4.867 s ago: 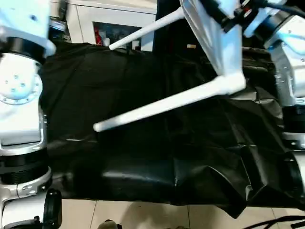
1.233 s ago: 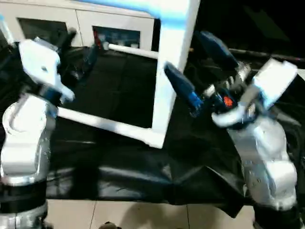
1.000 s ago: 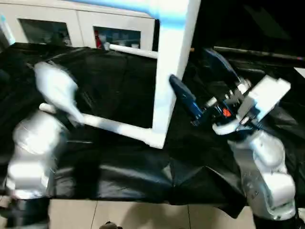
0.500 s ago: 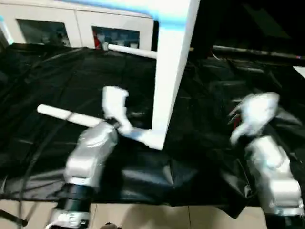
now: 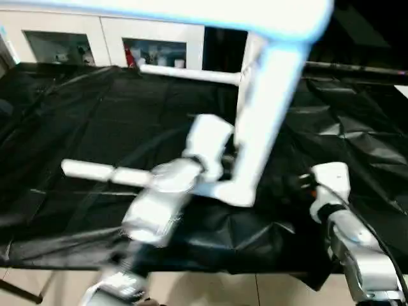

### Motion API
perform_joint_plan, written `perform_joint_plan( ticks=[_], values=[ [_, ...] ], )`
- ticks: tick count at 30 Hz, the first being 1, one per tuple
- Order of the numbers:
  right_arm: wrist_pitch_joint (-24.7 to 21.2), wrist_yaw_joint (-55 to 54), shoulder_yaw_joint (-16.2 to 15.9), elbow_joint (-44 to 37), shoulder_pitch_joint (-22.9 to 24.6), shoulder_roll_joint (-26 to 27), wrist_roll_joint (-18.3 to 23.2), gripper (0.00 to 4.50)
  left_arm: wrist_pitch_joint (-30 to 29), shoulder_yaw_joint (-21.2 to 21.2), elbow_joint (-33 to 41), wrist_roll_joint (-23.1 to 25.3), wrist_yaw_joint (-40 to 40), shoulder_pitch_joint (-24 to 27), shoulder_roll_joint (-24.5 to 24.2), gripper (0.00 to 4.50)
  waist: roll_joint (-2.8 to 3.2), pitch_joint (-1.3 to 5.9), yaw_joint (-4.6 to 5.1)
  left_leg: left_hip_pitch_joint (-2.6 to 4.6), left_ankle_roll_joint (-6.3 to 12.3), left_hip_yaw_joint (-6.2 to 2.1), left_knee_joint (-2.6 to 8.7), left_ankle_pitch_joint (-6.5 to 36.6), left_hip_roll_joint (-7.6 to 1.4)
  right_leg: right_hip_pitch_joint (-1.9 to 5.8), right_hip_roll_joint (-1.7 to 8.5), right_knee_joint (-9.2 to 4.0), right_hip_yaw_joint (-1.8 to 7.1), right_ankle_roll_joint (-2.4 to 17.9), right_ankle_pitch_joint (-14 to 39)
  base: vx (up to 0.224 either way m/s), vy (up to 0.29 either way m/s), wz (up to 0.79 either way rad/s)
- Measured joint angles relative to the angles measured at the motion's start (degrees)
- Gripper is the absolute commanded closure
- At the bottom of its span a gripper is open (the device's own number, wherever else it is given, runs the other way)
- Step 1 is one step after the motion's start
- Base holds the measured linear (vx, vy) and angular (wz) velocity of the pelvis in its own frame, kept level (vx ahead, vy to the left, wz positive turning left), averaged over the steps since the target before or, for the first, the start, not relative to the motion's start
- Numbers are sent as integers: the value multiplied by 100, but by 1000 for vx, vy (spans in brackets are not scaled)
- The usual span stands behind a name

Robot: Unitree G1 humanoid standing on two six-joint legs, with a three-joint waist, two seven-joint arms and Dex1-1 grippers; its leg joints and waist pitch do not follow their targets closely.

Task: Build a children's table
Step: Flip table

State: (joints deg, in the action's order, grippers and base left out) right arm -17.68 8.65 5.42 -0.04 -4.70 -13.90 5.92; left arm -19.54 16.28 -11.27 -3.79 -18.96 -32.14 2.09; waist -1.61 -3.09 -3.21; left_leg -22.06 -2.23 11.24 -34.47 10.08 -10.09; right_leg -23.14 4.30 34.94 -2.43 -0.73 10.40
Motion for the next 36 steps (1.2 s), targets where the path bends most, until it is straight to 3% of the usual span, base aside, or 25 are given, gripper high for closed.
perform_joint_plan(
  ticks=[5,8,10,13,17,22,27,33,36],
  values=[
    [431,154,268,-338,-3,171,443,0,449,-140,-642,126,341,-253,76,183,78,24,79,0,2,-1,1,0,-1,-2,-1,1,-4,0,-1,0,0,0],
    [637,895,314,-820,56,193,1061,0,535,-440,-693,-6,284,-239,17,183,90,25,94,0,2,-4,2,-1,-3,-2,-2,0,-8,0,0,0,0,0],
    [730,1208,291,-977,79,154,1249,0,593,-573,-688,-121,166,-203,-76,183,91,26,76,-4,4,-5,1,0,-2,-1,-1,-1,-9,2,-1,0,0,0],
    [880,1463,292,-1069,199,21,1404,0,682,-805,-601,-345,-51,-22,-255,183,91,26,15,-5,9,-5,0,3,0,0,2,-7,-9,4,-3,0,0,0],
    [913,1810,285,-1124,270,-67,1626,0,808,-1095,-256,-774,-655,585,-742,183,91,26,5,-4,11,-4,3,5,-2,-1,1,-7,-9,5,-2,0,0,0],
    [907,2019,-19,-1212,243,48,1682,0,867,-1159,71,-784,-1170,1052,-1294,183,85,23,-15,-2,10,-2,2,4,-2,-1,2,-6,-7,1,0,0,0,0],
    [905,2006,-331,-1233,2,214,1655,0,814,-1353,566,-878,-1503,1459,-1867,183,39,17,-15,-1,10,-3,3,4,-2,-2,2,-4,-6,-2,2,0,0,0],
    [1007,1345,-506,-782,-496,443,890,0,636,-1442,1534,-1245,-2109,1876,-2366,183,-54,16,-19,1,8,1,7,4,-1,-5,2,-4,-2,-3,3,0,0,0],
    [1174,975,-642,-526,-633,645,544,0,542,-1465,1944,-1413,-2336,2062,-2562,183,-67,8,-12,0,6,3,10,4,-2,-11,1,-2,1,-3,3,0,0,0]
  ],
)
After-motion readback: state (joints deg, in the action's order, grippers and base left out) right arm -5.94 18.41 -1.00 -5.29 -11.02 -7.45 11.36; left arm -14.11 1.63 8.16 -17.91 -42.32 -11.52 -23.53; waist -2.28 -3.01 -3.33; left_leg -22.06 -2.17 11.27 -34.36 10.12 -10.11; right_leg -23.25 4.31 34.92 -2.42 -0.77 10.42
